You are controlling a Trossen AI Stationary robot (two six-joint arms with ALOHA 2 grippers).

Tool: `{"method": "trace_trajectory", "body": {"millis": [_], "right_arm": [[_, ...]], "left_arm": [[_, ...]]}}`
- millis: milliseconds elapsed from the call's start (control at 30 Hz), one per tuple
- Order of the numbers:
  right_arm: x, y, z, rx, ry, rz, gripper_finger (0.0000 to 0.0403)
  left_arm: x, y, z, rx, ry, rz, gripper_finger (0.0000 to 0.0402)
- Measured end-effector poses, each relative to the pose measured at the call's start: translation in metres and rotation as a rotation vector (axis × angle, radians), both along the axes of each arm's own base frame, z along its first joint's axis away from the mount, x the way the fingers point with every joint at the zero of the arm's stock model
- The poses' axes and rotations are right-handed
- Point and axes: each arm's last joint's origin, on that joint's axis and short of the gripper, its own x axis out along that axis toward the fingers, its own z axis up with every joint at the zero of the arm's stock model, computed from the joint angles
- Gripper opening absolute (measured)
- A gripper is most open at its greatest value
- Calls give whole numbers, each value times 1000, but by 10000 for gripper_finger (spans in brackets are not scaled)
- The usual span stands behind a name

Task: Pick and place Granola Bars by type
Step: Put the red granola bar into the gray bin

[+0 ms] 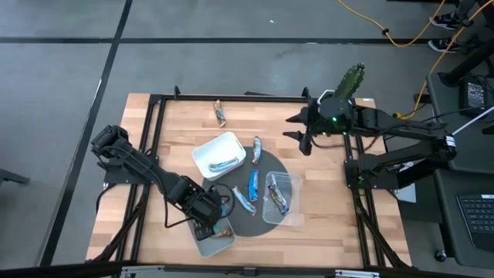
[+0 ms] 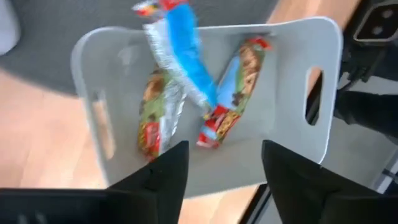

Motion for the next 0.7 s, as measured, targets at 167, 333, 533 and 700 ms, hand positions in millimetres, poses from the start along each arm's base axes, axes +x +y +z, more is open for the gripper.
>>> {"method": "trace_trajectory", "body": {"millis": [167,333,533,700], "right_arm": [[21,-19,-21,139,63,-17,233],[53,-40,-54,197,134,-81,233],[82,-59,-102,331,255,-163,233],[98,-67,-136,421,328,-181,233]], "left_arm": [[-10,18,14,3,38,96,206],[-19,34,34,55,-57,183,193],[-30,49,55,121,-195,268,179],[-35,55,63,185,-272,306,173]]}}
